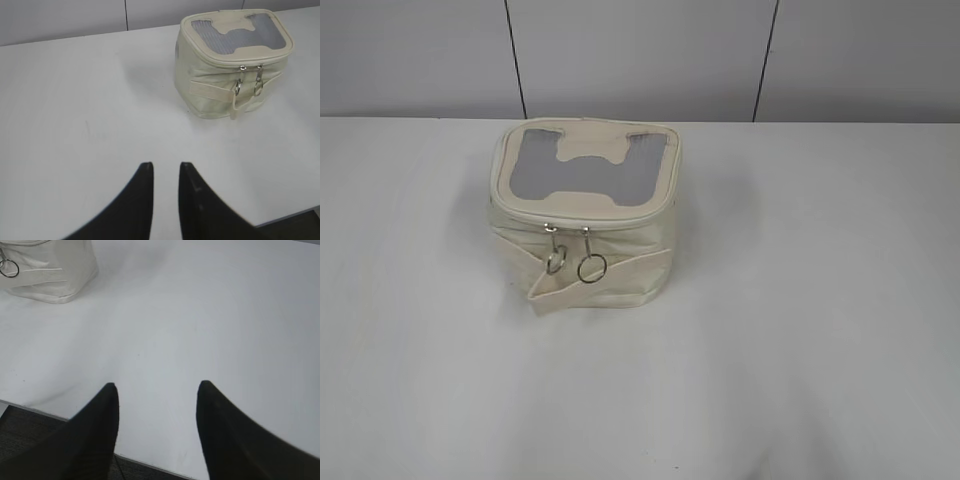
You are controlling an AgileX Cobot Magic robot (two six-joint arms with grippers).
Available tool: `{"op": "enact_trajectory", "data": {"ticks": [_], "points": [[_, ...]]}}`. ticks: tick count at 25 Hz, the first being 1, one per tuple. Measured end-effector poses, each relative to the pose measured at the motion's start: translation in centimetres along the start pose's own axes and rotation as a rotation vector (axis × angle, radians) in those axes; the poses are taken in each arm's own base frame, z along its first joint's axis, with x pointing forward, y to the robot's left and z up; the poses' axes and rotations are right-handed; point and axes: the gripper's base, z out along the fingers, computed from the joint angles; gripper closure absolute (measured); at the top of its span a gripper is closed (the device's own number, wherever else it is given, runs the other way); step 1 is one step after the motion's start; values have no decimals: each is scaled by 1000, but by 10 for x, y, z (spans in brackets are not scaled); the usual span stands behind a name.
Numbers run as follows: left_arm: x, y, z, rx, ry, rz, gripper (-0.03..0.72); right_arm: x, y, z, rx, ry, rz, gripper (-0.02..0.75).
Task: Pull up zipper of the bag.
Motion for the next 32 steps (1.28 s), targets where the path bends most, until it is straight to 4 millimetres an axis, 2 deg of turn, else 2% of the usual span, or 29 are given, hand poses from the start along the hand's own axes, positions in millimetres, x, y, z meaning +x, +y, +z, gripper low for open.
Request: {"op": "enact_trajectory", "data": {"ticks": [9,17,32], "points": [[0,0,0,-9,-3,-3,550,0,0,-1,13,-6,10,347],[2,-3,-5,-223,-49,-104,550,0,1,1,207,-5,106,348],[3,-3,-6,-225,-55,-105,550,0,1,1,211,-7,108,348]]}}
